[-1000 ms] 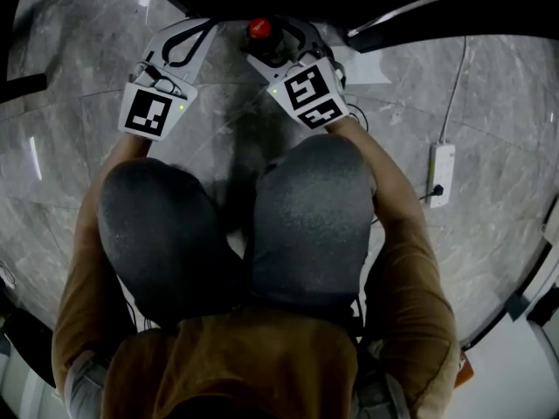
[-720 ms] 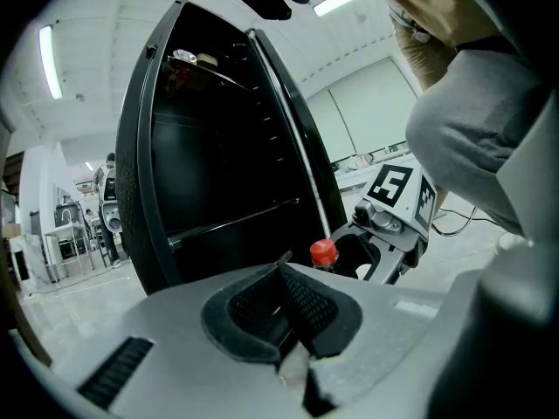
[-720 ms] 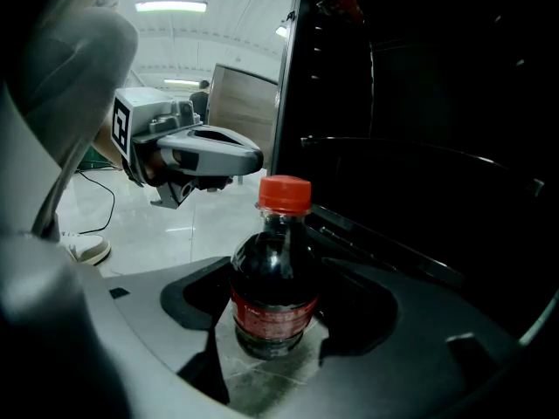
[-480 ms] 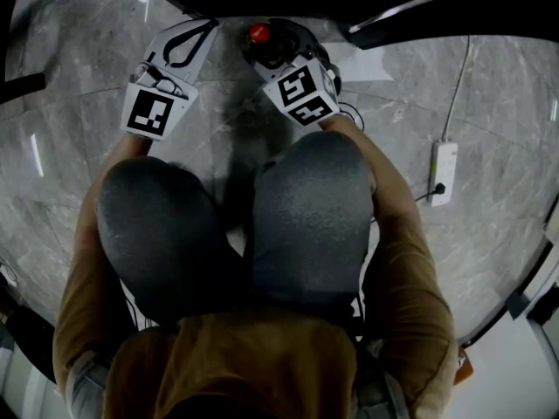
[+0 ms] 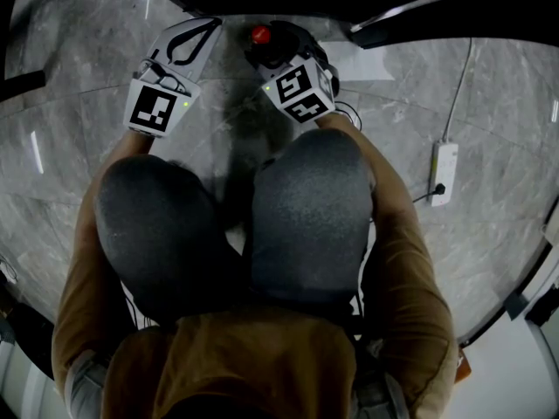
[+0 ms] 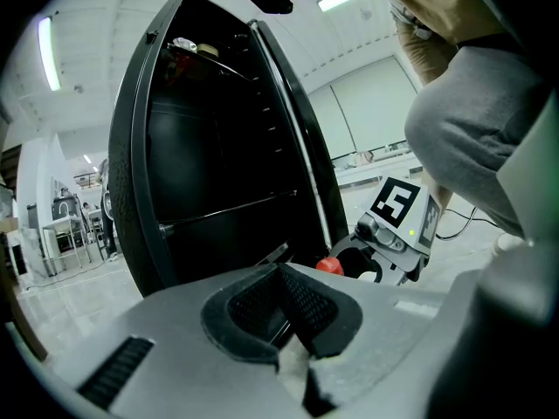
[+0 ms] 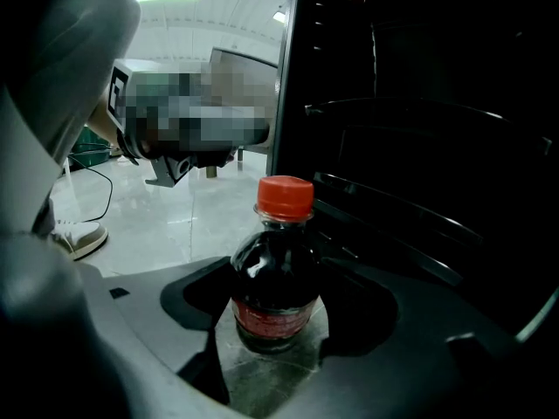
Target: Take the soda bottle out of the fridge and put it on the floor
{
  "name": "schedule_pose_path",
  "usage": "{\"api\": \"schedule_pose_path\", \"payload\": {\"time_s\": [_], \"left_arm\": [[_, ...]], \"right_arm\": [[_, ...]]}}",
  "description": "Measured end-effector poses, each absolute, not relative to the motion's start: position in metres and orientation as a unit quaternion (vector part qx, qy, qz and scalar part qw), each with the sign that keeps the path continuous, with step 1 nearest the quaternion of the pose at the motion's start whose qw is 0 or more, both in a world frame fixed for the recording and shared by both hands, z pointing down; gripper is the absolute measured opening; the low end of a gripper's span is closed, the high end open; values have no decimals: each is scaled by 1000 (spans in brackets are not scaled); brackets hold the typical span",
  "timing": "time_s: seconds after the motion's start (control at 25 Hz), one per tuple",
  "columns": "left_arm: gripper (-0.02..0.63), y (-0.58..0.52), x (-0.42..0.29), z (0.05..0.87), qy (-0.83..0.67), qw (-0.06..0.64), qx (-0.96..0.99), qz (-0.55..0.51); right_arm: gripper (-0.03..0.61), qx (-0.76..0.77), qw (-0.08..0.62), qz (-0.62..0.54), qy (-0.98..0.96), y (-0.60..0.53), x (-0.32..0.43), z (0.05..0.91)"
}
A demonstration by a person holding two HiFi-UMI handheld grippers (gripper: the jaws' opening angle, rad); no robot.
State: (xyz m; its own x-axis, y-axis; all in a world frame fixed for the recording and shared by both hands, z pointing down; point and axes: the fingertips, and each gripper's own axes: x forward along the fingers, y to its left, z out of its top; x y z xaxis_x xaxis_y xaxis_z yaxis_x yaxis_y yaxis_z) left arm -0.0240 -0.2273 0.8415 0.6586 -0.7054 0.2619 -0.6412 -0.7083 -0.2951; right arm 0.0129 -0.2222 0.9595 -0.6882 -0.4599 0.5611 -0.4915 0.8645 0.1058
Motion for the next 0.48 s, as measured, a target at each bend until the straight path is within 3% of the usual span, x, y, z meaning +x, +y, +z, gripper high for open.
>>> {"api": "schedule_pose_path", "payload": {"time_s": [0.48], "left_arm": [[-5, -229, -27, 841, 374, 87, -905, -181]], "right_arm": [[304, 258, 314, 36, -913, -217, 16, 976]]}}
